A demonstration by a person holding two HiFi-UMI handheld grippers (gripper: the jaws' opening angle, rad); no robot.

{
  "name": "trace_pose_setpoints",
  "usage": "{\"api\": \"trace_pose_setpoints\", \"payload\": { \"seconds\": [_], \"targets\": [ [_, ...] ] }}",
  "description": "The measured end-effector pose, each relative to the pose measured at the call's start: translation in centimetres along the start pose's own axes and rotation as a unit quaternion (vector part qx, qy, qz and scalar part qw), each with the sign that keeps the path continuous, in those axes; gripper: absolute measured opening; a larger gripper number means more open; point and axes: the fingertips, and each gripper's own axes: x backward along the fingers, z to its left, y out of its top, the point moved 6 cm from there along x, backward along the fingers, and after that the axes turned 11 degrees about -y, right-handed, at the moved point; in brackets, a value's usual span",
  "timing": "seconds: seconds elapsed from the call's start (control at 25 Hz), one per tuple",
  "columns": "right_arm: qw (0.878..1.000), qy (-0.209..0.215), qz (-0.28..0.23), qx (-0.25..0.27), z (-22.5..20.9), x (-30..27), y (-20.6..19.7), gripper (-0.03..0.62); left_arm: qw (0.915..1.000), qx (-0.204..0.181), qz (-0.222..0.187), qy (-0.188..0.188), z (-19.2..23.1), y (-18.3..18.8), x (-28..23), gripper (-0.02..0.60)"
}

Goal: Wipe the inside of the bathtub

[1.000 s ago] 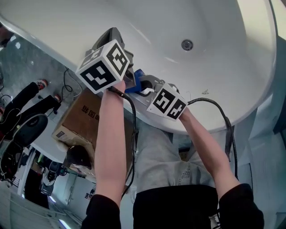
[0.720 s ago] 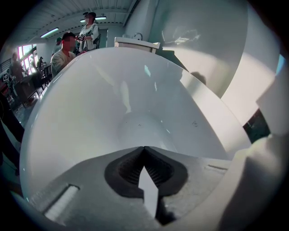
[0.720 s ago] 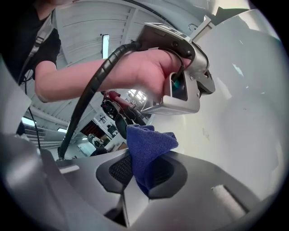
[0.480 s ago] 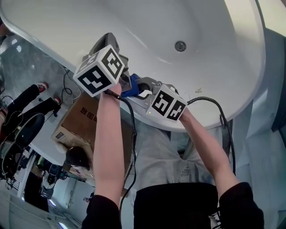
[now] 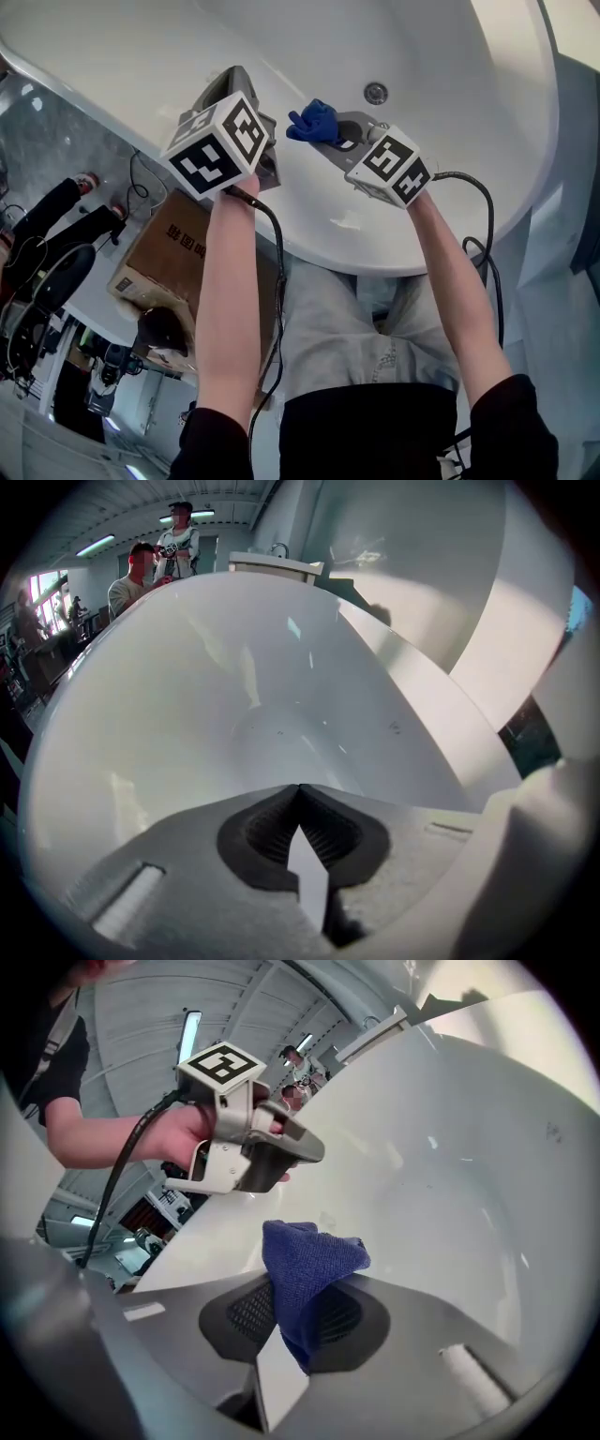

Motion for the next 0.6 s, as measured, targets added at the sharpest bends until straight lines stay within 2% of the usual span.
{"api": "trace_pose_setpoints", "payload": {
  "seconds": [0.24, 0.6],
  "targets": [
    [0.997, -0.066, -0.016, -0.045, -7.0, -0.3, -1.2, 0.071, 0.9999, 0.001, 0.015, 0.0, -0.4, -2.0, -2.7, 0.002],
    [0.992, -0.096, 0.031, -0.072, -10.6, -4.8, -7.0, 0.071, 0.9989, 0.013, 0.042, -0.012, 2.1, -6.0, -6.7, 0.002]
  ]
}}
